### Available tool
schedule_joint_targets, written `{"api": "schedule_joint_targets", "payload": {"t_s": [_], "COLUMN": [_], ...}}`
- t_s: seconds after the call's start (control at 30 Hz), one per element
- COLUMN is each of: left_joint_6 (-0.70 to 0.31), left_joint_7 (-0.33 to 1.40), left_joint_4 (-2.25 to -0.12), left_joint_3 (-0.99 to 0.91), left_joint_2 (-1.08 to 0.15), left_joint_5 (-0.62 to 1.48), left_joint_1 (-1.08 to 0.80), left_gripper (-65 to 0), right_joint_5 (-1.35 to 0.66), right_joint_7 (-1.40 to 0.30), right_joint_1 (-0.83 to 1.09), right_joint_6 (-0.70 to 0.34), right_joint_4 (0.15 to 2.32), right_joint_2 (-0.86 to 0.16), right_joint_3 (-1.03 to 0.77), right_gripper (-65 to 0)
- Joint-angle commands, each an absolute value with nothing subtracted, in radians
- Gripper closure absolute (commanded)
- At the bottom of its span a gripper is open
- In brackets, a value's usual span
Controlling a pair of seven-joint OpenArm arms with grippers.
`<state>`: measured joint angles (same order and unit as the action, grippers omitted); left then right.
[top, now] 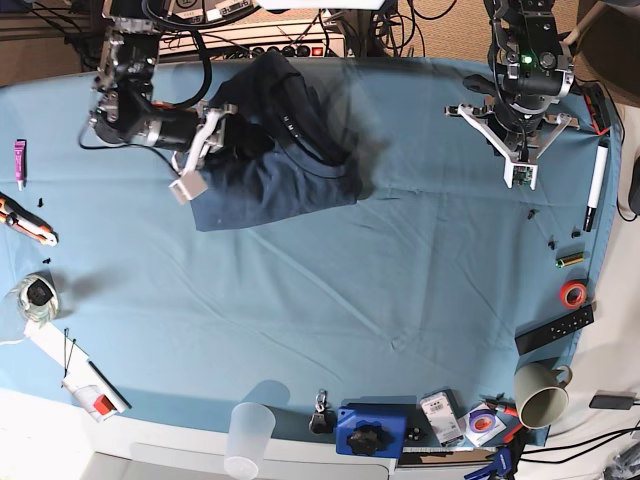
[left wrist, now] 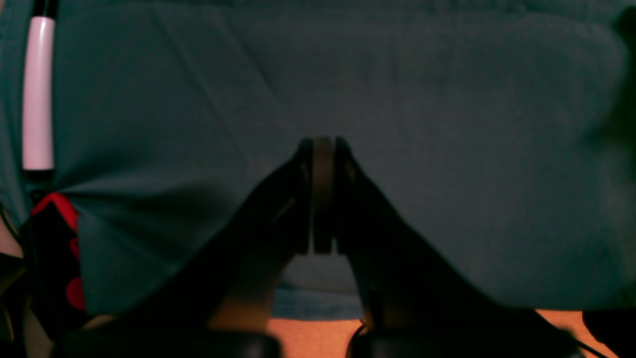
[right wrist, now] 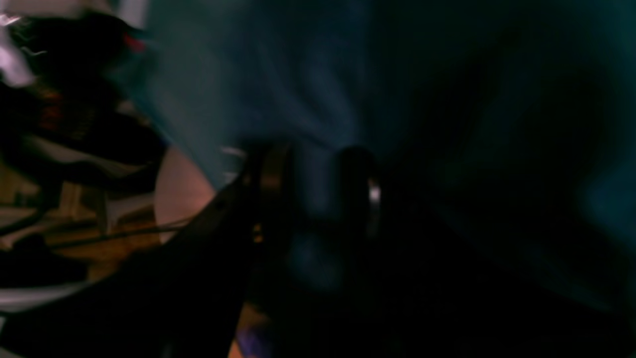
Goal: Fold the T-shirt properly
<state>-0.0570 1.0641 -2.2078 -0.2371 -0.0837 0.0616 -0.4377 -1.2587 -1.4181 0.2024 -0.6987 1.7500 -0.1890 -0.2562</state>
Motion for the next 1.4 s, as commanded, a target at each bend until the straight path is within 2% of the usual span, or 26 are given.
{"api": "schedule_joint_targets", "payload": {"t_s": [0.0,0.2,0.4,0.5,0.6,0.67,0.77,0.97,1.0,1.1,1.37], "left_joint_6": [-0.054,-0.054,-0.056,-0.104,-0.111,-0.111,-0.114,-0.114,-0.113,-0.105,-0.102], "left_joint_7": [1.046,1.001,0.994,0.996,0.998,1.002,1.003,1.033,1.04,1.059,1.135], "left_joint_4": [-2.223,-2.223,-2.223,-2.223,-2.223,-2.223,-2.223,-2.223,-2.223,-2.223,-2.223], "left_joint_3": [-0.239,-0.239,-0.239,-0.239,-0.239,-0.239,-0.239,-0.239,-0.239,-0.239,-0.239], "left_joint_2": [-0.089,-0.089,-0.089,-0.089,-0.089,-0.089,-0.09,-0.131,-0.144,-0.182,-0.186], "left_joint_5": [0.057,0.057,0.057,0.057,0.056,0.056,0.052,0.048,0.045,0.046,0.046], "left_joint_1": [-0.437,-0.437,-0.432,-0.432,-0.433,-0.432,-0.432,-0.432,-0.433,-0.44,-0.503], "left_gripper": [0.0,0.0,0.0,0.0,0.0,0.0,0.0,0.0,0.0,0.0,0.0], "right_joint_5": [-1.291,-1.209,-0.996,-0.892,-0.878,-0.886,-0.938,-0.984,-0.983,-0.983,-0.983], "right_joint_7": [-1.396,-1.396,-1.369,-1.302,-1.317,-1.348,-1.396,-1.396,-1.396,-1.396,-1.396], "right_joint_1": [0.182,0.125,0.046,0.01,-0.003,-0.002,-0.002,0.038,0.057,0.127,0.34], "right_joint_6": [-0.698,-0.698,-0.698,-0.698,-0.698,-0.698,-0.686,-0.685,-0.685,-0.685,-0.698], "right_joint_4": [1.803,1.833,1.694,1.603,1.567,1.582,1.657,1.845,1.86,1.908,2.133], "right_joint_2": [-0.199,-0.191,-0.192,-0.192,-0.192,-0.194,-0.194,-0.194,-0.194,-0.194,-0.194], "right_joint_3": [-0.276,-0.27,-0.142,-0.091,-0.078,-0.088,-0.135,-0.276,-0.298,-0.362,-0.55], "right_gripper": [-18.9,-18.9,-18.9,-18.9,-18.8,-16.6,-12.8,-12.4,-11.0,0.0,0.0]}}
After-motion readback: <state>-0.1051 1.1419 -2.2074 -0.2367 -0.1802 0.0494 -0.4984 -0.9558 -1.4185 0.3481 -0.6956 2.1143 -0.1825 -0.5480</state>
